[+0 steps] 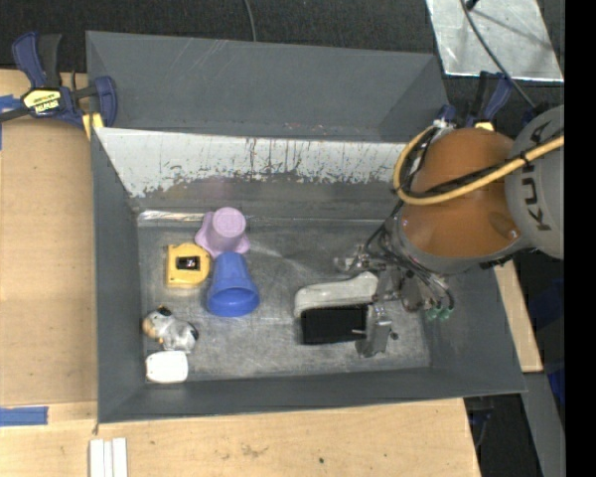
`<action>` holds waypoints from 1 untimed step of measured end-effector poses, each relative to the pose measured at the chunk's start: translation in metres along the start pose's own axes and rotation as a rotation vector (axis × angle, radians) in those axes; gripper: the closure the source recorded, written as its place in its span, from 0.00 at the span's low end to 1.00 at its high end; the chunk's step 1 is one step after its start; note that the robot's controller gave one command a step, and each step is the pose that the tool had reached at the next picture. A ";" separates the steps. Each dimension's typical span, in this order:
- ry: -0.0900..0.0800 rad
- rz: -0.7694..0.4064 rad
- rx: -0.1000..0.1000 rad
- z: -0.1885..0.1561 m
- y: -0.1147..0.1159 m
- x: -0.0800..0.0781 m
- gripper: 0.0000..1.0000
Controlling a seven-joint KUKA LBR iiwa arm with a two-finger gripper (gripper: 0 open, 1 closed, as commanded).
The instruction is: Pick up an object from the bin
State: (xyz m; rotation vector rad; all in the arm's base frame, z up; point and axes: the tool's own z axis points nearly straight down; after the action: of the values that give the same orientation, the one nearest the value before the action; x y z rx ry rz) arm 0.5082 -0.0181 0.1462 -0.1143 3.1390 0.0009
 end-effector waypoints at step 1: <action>-0.002 0.000 0.001 -0.001 0.000 -0.001 0.00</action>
Offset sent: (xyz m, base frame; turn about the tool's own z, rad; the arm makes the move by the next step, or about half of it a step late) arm -0.0091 0.0074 -0.0762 -0.1149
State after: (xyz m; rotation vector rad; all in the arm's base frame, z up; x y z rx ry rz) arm 0.5090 -0.0182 0.1471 -0.1149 3.1366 0.0001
